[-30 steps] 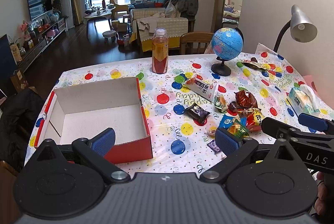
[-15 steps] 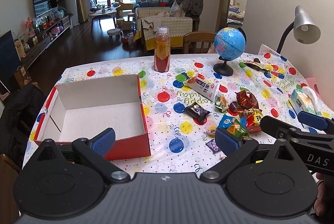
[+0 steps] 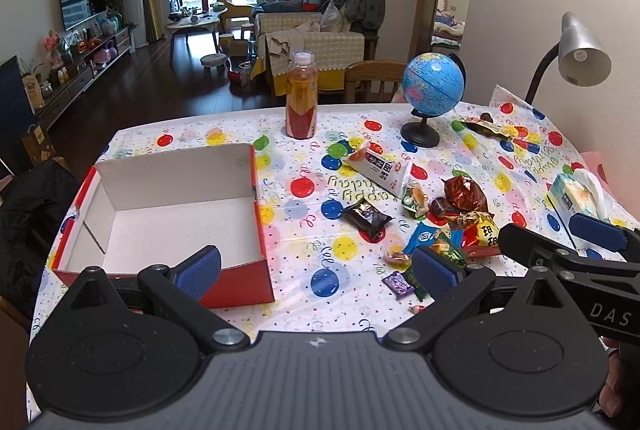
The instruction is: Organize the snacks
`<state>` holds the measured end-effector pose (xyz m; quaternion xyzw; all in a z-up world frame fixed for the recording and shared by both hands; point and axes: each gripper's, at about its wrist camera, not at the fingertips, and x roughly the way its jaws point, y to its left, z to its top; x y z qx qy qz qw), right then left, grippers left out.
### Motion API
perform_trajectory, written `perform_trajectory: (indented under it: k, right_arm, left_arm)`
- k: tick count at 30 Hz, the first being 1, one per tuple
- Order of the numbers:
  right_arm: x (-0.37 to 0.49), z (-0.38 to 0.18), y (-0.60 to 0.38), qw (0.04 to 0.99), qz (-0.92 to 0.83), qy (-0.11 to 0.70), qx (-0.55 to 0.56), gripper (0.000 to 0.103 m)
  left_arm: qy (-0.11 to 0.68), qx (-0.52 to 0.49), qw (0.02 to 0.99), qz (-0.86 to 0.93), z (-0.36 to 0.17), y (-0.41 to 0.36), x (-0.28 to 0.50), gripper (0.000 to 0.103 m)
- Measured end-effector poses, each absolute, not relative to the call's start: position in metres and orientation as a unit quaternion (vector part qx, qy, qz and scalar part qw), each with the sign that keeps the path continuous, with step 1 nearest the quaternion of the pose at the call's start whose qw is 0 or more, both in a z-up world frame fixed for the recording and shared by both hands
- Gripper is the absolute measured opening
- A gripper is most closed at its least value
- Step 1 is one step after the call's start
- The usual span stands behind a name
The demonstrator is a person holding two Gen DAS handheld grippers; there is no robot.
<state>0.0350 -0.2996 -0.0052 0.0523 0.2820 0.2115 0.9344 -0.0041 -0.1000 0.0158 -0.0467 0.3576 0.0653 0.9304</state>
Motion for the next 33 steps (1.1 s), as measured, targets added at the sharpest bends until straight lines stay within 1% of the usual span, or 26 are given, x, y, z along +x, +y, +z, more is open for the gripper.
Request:
perform_trajectory:
  k: [11,15,16,17,19,28,33]
  right_arm:
    - [0.053,-0.018,-0.311,0.931,0.203,0.299,0.051,0.1]
    - [0.066,-0.03,-0.321,0.927,0.187,0.318,0.062,0.097]
    - [0.07,-0.034,-0.324,0.925,0.182,0.326,0.064,0.095]
    - [0.075,-0.038,-0.327,0.924,0.178,0.333,0.066,0.09]
    - [0.083,-0.047,-0.332,0.921,0.168,0.345,0.061,0.086]
    - [0.14,-0.089,-0.359,0.907,0.135,0.398,0.035,0.084]
    - [0.18,-0.109,-0.367,0.896,0.122,0.426,0.035,0.083]
  left_arm:
    - [0.376,-0.057,0.924,0.042,-0.003,-0.104,0.027,0.102]
    - [0.386,-0.077,0.918,0.051,-0.017,-0.096,0.049,0.102]
    - [0.388,-0.077,0.917,0.048,-0.02,-0.097,0.055,0.102]
    - [0.391,-0.076,0.916,0.045,-0.023,-0.099,0.06,0.102]
    - [0.401,-0.072,0.912,0.04,-0.03,-0.104,0.072,0.102]
    - [0.439,-0.038,0.897,-0.034,-0.073,-0.144,0.125,0.101]
    - [0.468,0.0,0.88,-0.085,-0.102,-0.172,0.152,0.101]
